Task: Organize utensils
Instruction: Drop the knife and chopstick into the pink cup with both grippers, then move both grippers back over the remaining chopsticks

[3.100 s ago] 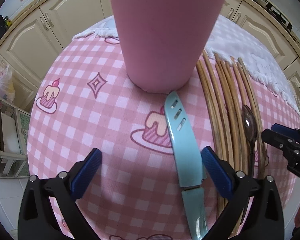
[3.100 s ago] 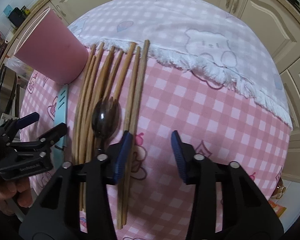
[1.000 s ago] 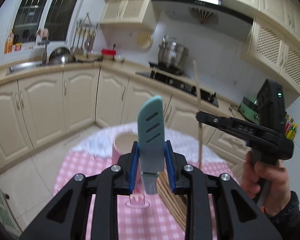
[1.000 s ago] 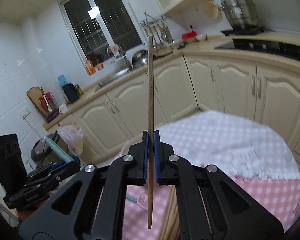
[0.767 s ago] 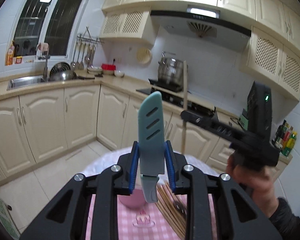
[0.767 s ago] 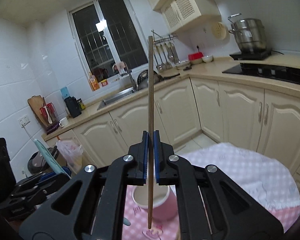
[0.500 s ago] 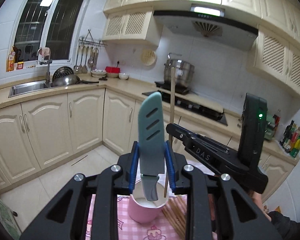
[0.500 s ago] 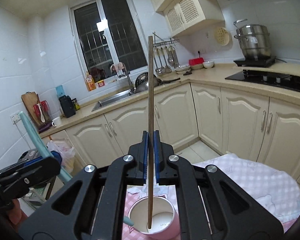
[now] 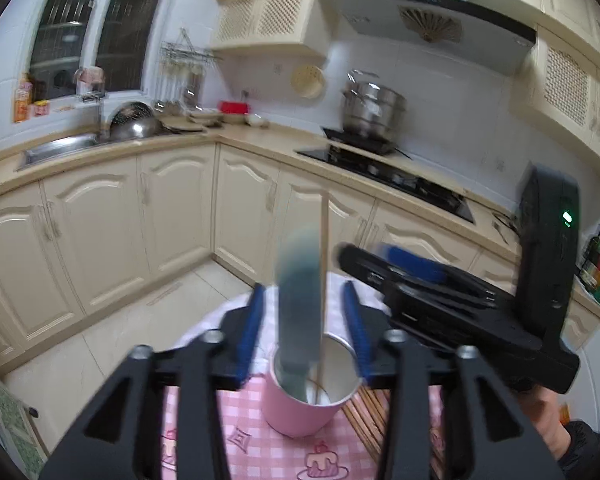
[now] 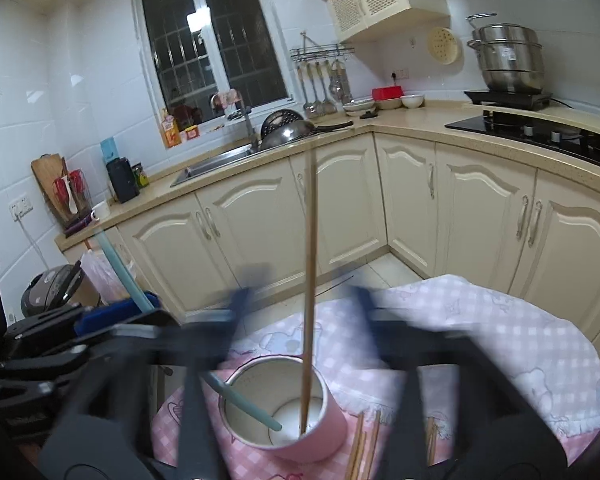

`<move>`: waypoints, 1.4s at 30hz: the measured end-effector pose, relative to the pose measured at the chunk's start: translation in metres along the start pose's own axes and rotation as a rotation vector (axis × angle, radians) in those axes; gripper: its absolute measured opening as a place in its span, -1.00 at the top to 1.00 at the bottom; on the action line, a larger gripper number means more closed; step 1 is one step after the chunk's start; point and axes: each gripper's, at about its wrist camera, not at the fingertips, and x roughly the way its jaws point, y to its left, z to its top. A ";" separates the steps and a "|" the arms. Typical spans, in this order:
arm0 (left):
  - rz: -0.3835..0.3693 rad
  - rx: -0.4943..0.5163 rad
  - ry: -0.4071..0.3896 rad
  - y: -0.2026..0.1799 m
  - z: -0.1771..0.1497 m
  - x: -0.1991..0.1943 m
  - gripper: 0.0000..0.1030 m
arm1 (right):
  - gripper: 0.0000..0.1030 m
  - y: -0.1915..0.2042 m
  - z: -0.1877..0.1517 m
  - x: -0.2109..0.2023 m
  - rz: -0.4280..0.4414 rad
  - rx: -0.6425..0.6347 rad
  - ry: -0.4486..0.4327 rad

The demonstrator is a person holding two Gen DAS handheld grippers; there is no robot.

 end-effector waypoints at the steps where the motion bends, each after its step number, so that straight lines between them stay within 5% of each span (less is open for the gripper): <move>1: -0.003 -0.009 -0.008 0.001 0.001 -0.003 -0.43 | -0.63 -0.003 0.000 -0.004 0.000 0.012 -0.003; 4: -0.005 -0.029 -0.045 0.003 0.003 -0.016 -0.67 | -0.68 -0.014 0.005 -0.019 -0.006 0.036 -0.008; 9: 0.027 -0.011 -0.083 -0.004 0.003 -0.035 -0.80 | -0.84 -0.025 0.013 -0.047 -0.023 0.055 -0.026; 26: 0.050 0.039 -0.091 -0.045 -0.012 -0.069 -0.83 | -0.88 -0.042 0.013 -0.101 -0.105 0.068 0.093; 42: 0.091 0.009 0.034 -0.052 -0.048 -0.060 -0.83 | -0.88 -0.062 -0.007 -0.123 -0.143 0.084 0.206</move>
